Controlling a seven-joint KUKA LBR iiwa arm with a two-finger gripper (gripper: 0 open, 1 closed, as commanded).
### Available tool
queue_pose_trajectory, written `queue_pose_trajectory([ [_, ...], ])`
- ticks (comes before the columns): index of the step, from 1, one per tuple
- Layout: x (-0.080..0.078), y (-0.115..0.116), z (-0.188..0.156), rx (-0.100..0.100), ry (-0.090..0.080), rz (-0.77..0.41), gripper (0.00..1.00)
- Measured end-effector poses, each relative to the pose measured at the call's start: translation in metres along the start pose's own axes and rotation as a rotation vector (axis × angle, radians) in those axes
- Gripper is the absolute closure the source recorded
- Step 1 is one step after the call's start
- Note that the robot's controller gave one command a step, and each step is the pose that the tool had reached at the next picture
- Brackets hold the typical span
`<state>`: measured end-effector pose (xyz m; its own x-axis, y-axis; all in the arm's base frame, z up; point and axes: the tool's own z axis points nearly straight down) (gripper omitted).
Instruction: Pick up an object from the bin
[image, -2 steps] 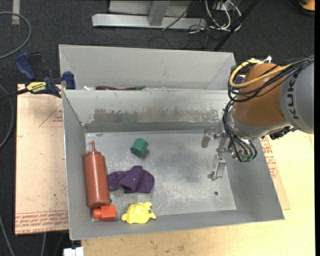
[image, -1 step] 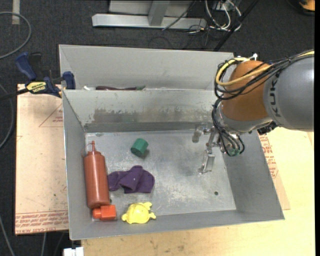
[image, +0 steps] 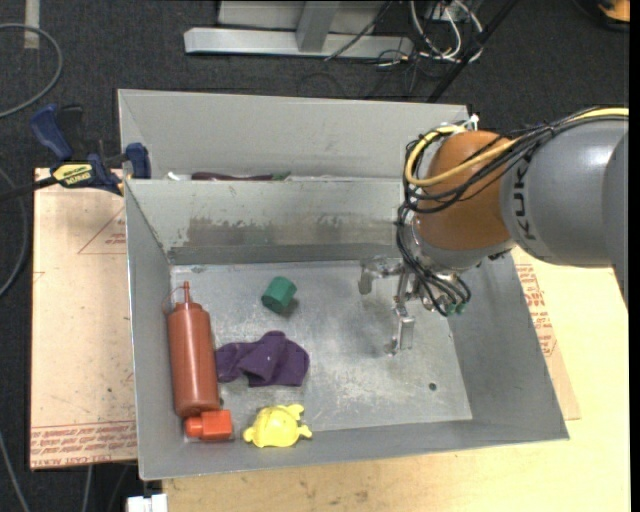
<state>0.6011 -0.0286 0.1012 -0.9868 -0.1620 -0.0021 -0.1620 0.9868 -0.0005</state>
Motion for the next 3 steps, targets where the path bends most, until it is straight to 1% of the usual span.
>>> queue_pose_trajectory([
  [1, -0.017, 0.004, 0.015, -0.005, -0.005, 0.041, 0.00],
  [2, -0.021, 0.017, 0.013, 0.003, -0.002, 0.200, 0.00],
  [3, 0.008, 0.027, 0.012, -0.008, -0.004, 0.256, 0.00],
])
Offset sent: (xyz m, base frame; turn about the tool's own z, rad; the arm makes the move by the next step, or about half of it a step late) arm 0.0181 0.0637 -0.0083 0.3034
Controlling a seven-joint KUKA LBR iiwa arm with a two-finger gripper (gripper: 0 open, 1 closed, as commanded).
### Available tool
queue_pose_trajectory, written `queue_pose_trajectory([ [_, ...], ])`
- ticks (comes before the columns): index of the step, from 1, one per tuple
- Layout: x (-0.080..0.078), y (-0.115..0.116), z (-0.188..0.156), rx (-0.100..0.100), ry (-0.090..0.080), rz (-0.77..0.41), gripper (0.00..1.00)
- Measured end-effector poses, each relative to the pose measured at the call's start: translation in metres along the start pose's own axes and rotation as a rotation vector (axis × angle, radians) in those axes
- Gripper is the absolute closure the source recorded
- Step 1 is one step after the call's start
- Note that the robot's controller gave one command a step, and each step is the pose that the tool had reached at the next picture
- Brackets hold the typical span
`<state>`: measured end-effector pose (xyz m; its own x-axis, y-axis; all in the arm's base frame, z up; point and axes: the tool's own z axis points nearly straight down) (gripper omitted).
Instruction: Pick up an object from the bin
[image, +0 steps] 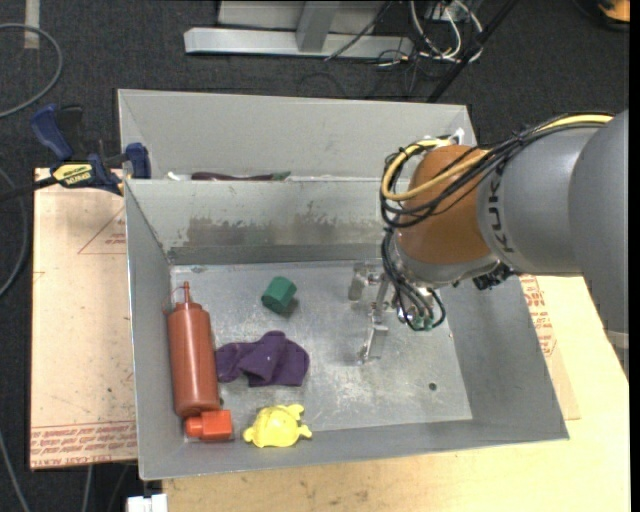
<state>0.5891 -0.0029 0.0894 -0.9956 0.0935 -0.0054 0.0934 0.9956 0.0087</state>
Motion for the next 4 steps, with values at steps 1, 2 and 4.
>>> queue_pose_trajectory([
  [1, 0.006, -0.011, 0.001, 0.003, 0.002, -0.025, 0.00],
  [2, 0.019, 0.017, -0.019, 0.006, 0.002, -0.065, 0.00],
  [4, -0.021, 0.076, 0.002, 0.006, -0.002, -0.028, 0.00],
])
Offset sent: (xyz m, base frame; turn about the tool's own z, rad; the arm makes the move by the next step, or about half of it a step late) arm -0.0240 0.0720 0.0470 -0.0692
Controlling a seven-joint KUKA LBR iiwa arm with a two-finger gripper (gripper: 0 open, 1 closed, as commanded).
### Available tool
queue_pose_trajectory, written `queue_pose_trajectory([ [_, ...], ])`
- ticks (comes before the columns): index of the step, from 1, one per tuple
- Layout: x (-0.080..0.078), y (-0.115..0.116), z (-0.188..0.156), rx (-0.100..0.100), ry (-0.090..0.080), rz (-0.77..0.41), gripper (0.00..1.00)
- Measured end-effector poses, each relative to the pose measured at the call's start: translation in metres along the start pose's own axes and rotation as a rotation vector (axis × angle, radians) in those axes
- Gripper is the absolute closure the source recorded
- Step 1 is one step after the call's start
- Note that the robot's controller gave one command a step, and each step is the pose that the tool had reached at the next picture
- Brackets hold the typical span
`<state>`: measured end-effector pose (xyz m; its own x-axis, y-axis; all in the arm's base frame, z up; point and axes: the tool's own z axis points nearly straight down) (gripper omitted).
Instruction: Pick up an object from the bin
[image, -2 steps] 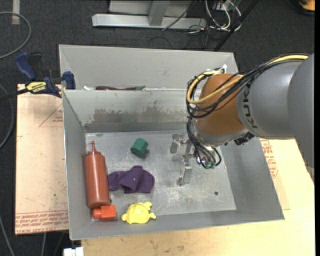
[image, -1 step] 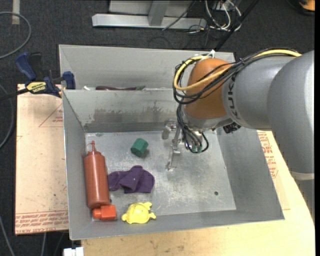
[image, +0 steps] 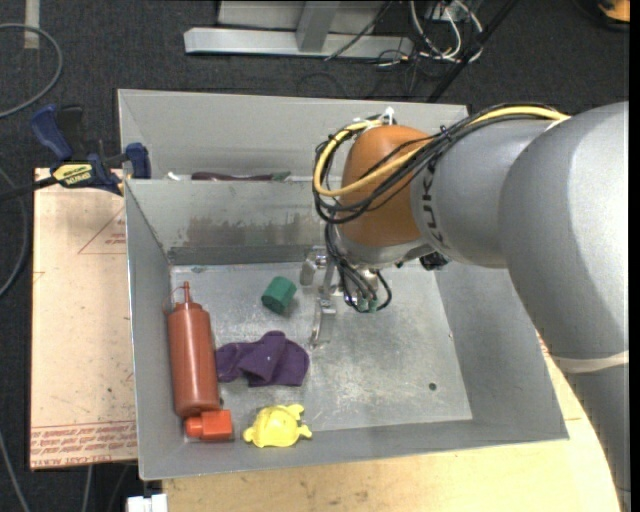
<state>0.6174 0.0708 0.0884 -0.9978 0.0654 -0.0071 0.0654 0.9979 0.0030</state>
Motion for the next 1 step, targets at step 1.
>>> queue_pose_trajectory([
  [1, 0.0077, 0.0189, 0.0065, -0.009, -0.002, -0.290, 0.00],
])
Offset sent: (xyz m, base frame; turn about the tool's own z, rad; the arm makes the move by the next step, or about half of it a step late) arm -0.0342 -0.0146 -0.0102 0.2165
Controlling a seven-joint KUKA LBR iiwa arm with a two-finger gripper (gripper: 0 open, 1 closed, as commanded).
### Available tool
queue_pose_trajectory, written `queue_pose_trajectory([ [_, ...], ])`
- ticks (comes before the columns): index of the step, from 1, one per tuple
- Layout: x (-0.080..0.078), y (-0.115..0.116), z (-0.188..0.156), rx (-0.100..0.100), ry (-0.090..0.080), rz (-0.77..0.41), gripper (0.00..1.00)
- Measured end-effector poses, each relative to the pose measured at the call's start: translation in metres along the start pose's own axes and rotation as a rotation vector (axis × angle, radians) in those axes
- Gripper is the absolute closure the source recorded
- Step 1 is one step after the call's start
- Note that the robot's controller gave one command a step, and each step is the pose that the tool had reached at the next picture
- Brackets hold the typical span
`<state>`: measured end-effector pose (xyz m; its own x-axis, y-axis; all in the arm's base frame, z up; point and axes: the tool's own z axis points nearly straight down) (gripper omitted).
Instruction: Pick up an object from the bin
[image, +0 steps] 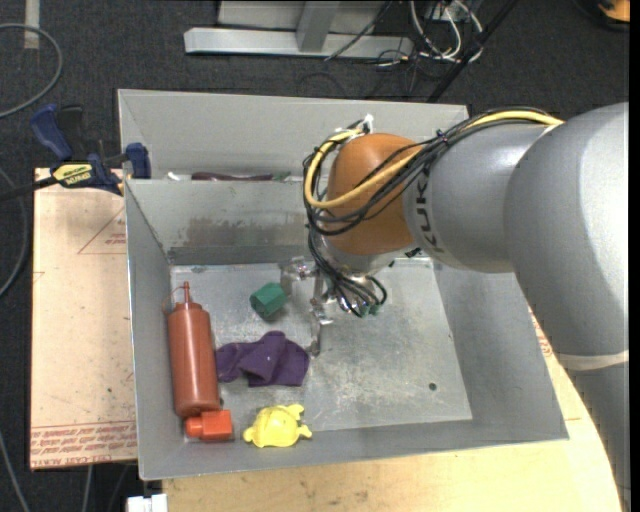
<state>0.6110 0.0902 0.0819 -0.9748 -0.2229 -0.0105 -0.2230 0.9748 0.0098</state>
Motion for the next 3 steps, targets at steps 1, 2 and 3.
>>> queue_pose_trajectory([
  [1, 0.015, -0.029, 0.002, 0.008, 0.001, 0.141, 0.00],
  [2, 0.019, -0.006, -0.031, 0.005, 0.006, 0.360, 0.00],
  [3, 0.050, 0.001, -0.033, 0.006, -0.008, 0.208, 0.00],
])
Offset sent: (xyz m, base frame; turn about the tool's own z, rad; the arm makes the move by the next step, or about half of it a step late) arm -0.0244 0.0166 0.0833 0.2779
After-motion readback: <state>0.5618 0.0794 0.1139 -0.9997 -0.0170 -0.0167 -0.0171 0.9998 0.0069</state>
